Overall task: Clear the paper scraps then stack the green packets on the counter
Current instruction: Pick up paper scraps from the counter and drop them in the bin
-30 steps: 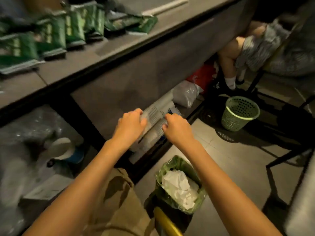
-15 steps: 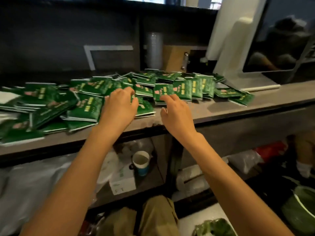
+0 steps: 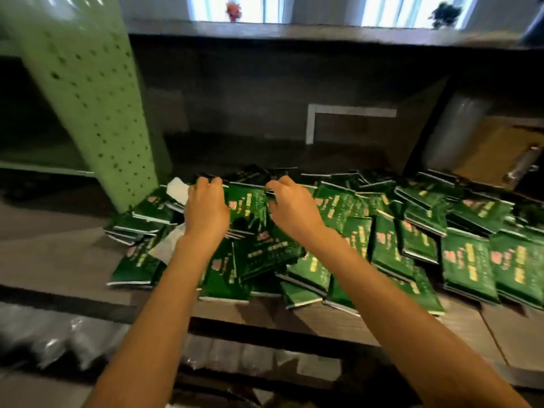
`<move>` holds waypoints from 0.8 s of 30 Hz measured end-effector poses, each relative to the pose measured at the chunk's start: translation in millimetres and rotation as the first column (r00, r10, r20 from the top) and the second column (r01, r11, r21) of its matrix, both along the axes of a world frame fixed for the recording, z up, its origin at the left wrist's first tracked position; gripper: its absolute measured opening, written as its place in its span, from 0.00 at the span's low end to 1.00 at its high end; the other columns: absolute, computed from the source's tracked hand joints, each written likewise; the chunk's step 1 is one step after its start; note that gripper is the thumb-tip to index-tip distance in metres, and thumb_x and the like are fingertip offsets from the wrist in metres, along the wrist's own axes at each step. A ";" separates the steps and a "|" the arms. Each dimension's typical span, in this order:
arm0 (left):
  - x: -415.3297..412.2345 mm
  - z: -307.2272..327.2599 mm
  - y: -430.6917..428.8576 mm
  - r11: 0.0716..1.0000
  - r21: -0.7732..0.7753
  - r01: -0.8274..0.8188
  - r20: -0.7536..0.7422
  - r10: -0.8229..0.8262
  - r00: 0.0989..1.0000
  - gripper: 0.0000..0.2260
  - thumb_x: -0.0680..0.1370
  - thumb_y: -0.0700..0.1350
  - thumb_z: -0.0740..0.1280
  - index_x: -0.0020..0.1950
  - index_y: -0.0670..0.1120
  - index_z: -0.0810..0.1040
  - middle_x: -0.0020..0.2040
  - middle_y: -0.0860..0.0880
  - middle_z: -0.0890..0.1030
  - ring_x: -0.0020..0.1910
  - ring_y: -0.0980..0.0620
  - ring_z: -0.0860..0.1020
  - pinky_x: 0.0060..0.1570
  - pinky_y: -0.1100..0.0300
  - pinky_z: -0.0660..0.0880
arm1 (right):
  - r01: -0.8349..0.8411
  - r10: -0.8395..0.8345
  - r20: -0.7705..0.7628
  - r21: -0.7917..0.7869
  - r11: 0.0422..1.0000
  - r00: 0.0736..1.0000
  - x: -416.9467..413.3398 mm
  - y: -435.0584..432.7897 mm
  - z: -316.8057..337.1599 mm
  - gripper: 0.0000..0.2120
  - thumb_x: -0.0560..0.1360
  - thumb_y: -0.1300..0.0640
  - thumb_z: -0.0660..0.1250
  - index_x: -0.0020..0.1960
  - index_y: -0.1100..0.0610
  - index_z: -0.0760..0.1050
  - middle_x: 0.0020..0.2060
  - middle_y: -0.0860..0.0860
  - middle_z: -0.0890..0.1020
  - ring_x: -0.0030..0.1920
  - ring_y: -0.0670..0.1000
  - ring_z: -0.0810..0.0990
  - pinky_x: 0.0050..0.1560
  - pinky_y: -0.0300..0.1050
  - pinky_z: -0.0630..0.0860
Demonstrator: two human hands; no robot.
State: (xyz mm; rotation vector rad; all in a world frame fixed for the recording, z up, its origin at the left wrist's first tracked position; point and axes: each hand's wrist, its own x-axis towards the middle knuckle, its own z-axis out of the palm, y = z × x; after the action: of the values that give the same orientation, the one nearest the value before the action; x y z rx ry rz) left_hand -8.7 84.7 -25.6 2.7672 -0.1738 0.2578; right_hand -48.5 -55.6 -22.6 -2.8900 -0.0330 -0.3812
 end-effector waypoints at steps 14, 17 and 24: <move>49.8 13.0 58.2 0.985 -0.097 -0.142 -0.335 0.102 0.937 0.09 0.78 0.43 0.64 0.48 0.36 0.77 0.51 0.37 0.78 0.51 0.39 0.77 0.47 0.49 0.71 | -0.048 0.066 -0.478 0.049 0.998 0.876 53.4 53.1 39.8 0.18 0.75 0.68 0.57 0.64 0.63 0.72 0.61 0.59 0.73 0.59 0.62 0.75 0.61 0.53 0.69; 49.8 28.3 69.8 0.956 -0.213 -0.199 -0.262 0.141 0.955 0.08 0.78 0.41 0.64 0.46 0.35 0.76 0.52 0.38 0.74 0.50 0.40 0.74 0.46 0.52 0.68 | -0.072 0.119 -0.518 0.110 0.991 0.847 50.9 63.2 40.3 0.16 0.75 0.66 0.59 0.62 0.63 0.73 0.58 0.61 0.75 0.57 0.62 0.76 0.57 0.53 0.74; 29.8 33.3 108.2 0.887 -0.300 -0.352 -0.299 0.263 0.917 0.06 0.79 0.38 0.59 0.52 0.36 0.71 0.47 0.34 0.77 0.47 0.38 0.76 0.42 0.50 0.69 | -0.342 0.439 -0.643 0.278 0.898 0.628 34.7 113.3 7.1 0.30 0.75 0.66 0.60 0.75 0.54 0.59 0.75 0.57 0.58 0.67 0.62 0.69 0.64 0.54 0.71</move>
State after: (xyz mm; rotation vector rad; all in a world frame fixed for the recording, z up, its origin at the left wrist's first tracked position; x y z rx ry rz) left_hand 21.1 193.0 7.6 2.4286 0.3531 0.0100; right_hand -13.8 57.8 -15.6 -2.5891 -0.4850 0.7679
